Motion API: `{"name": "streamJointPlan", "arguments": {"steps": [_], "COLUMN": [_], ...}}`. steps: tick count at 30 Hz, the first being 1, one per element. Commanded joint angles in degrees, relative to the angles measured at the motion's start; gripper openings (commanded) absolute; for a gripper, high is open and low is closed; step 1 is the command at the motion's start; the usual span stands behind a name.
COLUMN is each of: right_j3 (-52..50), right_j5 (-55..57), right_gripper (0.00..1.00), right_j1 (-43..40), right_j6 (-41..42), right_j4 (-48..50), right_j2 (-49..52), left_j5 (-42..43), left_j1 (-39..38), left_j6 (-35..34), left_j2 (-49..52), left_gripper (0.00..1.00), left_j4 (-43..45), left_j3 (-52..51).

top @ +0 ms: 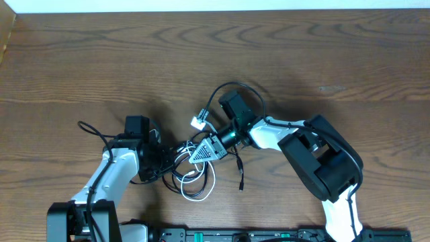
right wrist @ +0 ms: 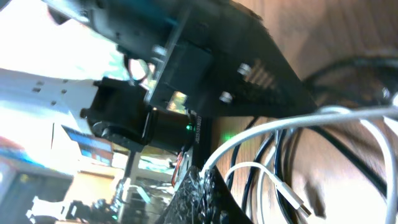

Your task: Untangle cables

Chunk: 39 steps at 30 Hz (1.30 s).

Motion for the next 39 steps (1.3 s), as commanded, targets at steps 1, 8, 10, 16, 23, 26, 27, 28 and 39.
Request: {"name": "streamJointPlan", "arguments": {"steps": [1, 8, 10, 16, 23, 26, 27, 28, 39], "right_j3": [-0.1, -0.1, -0.1, -0.1, -0.1, -0.1, -0.1, -0.1, -0.1], "right_j5": [3.6, 1.1, 2.7, 3.7, 3.6, 3.6, 3.8, 4.3, 11.4], "right_gripper": [0.01, 0.02, 0.02, 0.08, 0.22, 0.24, 0.26, 0.27, 0.40], "right_j1": [2.1, 2.9, 2.9, 3.1, 3.2, 3.6, 3.8, 3.9, 6.6], "right_j6": [0.4, 3.6, 3.6, 5.2, 7.5, 7.5, 7.5, 7.5, 8.1], "right_j4": [-1.4, 5.0, 4.7, 6.1, 8.5, 8.4, 8.4, 8.3, 7.8], "right_j2": [0.5, 0.5, 0.8, 2.8, 3.3, 3.5, 3.6, 3.7, 3.7], "left_j5": [-3.3, -3.3, -3.3, -3.3, -3.3, -3.4, -3.7, -4.2, 3.2], "left_j1": [0.3, 0.3, 0.3, 0.3, 0.3, 0.3, 0.3, 0.3, 0.7], "left_j6": [-0.5, -0.5, -0.5, -0.5, -0.5, -0.4, -0.4, -0.5, 5.5], "left_j2": [0.4, 0.4, 0.4, 0.4, 0.4, 0.4, 0.4, 0.4, 0.4], "left_gripper": [0.19, 0.19, 0.19, 0.19, 0.19, 0.19, 0.19, 0.19, 0.08], "left_j4": [0.0, 0.0, 0.0, 0.0, 0.0, 0.0, 0.0, 0.0, -0.2], "left_j3": [-0.8, -0.8, -0.8, -0.8, -0.8, -0.8, -0.8, -0.8, -0.8]}}
